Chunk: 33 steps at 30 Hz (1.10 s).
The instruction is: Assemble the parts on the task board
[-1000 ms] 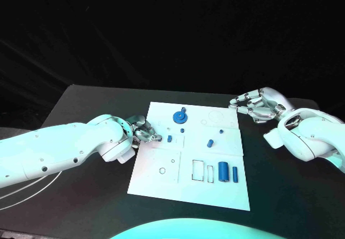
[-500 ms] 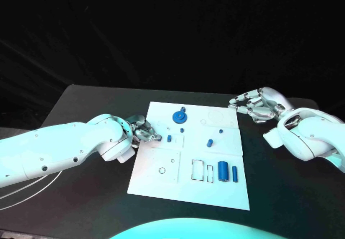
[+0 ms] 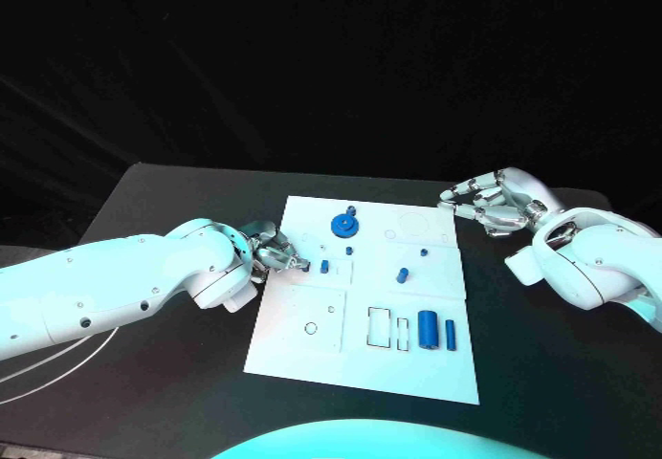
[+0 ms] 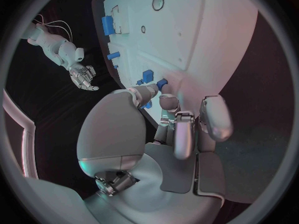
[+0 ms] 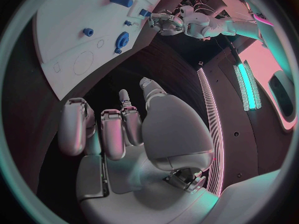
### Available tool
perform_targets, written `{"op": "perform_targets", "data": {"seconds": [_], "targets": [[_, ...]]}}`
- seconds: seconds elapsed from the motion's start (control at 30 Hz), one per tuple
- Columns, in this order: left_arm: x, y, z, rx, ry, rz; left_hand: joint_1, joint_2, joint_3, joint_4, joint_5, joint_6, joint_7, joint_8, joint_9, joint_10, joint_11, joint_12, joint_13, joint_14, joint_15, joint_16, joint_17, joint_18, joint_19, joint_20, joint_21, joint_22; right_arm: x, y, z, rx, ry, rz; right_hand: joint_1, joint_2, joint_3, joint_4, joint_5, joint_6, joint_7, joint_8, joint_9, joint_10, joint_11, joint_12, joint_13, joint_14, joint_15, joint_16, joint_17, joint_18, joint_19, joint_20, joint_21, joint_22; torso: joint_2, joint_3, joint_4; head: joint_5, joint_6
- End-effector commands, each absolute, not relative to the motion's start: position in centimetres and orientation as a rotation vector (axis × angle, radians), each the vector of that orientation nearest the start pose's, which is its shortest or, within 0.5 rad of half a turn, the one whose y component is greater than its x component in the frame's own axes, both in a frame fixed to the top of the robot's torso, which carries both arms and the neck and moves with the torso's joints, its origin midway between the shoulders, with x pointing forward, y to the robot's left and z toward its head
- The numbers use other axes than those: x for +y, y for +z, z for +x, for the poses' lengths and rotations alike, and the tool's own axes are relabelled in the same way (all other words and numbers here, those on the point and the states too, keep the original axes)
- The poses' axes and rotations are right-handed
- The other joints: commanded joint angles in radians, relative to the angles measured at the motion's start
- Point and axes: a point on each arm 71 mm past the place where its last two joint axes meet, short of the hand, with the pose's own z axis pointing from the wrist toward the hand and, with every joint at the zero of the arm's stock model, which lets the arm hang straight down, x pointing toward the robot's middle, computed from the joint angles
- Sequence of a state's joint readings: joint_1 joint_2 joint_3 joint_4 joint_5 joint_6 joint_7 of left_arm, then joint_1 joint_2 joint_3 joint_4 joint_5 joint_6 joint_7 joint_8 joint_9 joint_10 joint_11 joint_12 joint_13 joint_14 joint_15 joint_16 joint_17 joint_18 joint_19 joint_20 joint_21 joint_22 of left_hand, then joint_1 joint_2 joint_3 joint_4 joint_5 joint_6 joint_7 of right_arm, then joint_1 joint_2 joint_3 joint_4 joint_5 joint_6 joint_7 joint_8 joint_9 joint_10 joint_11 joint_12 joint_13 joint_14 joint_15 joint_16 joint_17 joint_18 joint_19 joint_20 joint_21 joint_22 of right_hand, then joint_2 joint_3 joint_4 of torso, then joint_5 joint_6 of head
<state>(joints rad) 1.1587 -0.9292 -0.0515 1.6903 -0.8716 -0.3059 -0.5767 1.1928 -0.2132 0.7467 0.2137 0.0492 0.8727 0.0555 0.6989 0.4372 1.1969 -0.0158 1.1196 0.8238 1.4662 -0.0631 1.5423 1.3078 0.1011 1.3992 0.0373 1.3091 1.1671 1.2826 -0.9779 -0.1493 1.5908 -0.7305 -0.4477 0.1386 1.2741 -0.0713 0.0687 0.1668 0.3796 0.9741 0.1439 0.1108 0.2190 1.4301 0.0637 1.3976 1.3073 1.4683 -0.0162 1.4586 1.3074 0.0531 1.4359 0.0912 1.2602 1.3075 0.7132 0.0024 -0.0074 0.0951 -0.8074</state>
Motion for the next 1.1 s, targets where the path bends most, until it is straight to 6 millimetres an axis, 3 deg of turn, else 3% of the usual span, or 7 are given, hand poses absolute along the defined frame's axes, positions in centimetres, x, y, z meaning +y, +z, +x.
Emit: {"op": "perform_targets", "data": {"seconds": [0.03,0.47,0.7,1.1], "targets": [[22.22,-22.80,44.05,2.133,-0.522,-0.686,-0.025,-0.007,-0.020,0.009,0.000,0.008,0.002,0.007,-0.001,0.006,0.002,0.007,0.001,0.093,-0.011,0.005,0.225,-0.015,0.002,-0.005,0.006,0.002,-25.28,-17.34,47.30,1.615,0.999,0.454,-0.010,0.001,-0.007,0.000,0.003,-0.009,0.000,0.005,0.001,-0.002,-0.004,0.002,0.092,0.060,0.002,-0.003,0.131,0.019,-0.001,-0.002,-0.002,0.039,0.000,-0.0004,0.0004,0.000,0.000],[22.38,-22.81,44.14,2.128,-0.524,-0.698,-0.061,-0.002,-0.073,0.035,0.000,0.012,-0.001,0.009,-0.009,0.008,-0.001,0.014,0.005,0.093,-0.013,0.006,0.225,-0.015,0.003,-0.008,0.007,0.005,-25.27,-17.35,47.30,1.615,0.999,0.454,-0.010,0.001,-0.007,0.000,0.003,-0.009,0.000,0.005,0.001,-0.002,-0.004,0.002,0.092,0.060,0.002,-0.003,0.131,0.019,-0.001,-0.002,-0.002,0.039,0.000,-0.0001,-0.0002,0.001,-0.002],[22.32,-22.82,44.16,2.128,-0.531,-0.704,-0.008,0.030,-0.051,0.002,0.000,-0.008,0.000,-0.005,-0.022,-0.003,-0.002,0.005,-0.007,0.093,-0.015,0.005,0.225,-0.015,0.003,-0.010,0.006,0.004,-25.26,-17.36,47.28,1.616,1.000,0.454,-0.010,0.001,-0.007,0.000,0.003,-0.009,0.000,0.005,0.001,-0.002,-0.004,0.002,0.092,0.060,0.002,-0.003,0.131,0.019,-0.001,-0.002,-0.002,0.039,0.000,0.0001,-0.0001,0.001,-0.002],[22.22,-22.80,44.19,2.124,-0.553,-0.712,0.057,0.043,0.009,-0.056,0.000,-0.028,0.014,-0.027,-0.042,-0.022,0.007,-0.013,-0.026,0.092,-0.009,0.004,0.223,-0.015,0.001,-0.006,0.004,0.003,-25.28,-17.36,47.27,1.617,0.999,0.454,-0.010,0.001,-0.007,0.000,0.003,-0.009,0.000,0.005,0.001,-0.002,-0.004,0.002,0.092,0.060,0.002,-0.003,0.131,0.019,-0.001,-0.002,-0.002,0.039,0.000,-0.0001,-0.0003,0.001,-0.001]]}}
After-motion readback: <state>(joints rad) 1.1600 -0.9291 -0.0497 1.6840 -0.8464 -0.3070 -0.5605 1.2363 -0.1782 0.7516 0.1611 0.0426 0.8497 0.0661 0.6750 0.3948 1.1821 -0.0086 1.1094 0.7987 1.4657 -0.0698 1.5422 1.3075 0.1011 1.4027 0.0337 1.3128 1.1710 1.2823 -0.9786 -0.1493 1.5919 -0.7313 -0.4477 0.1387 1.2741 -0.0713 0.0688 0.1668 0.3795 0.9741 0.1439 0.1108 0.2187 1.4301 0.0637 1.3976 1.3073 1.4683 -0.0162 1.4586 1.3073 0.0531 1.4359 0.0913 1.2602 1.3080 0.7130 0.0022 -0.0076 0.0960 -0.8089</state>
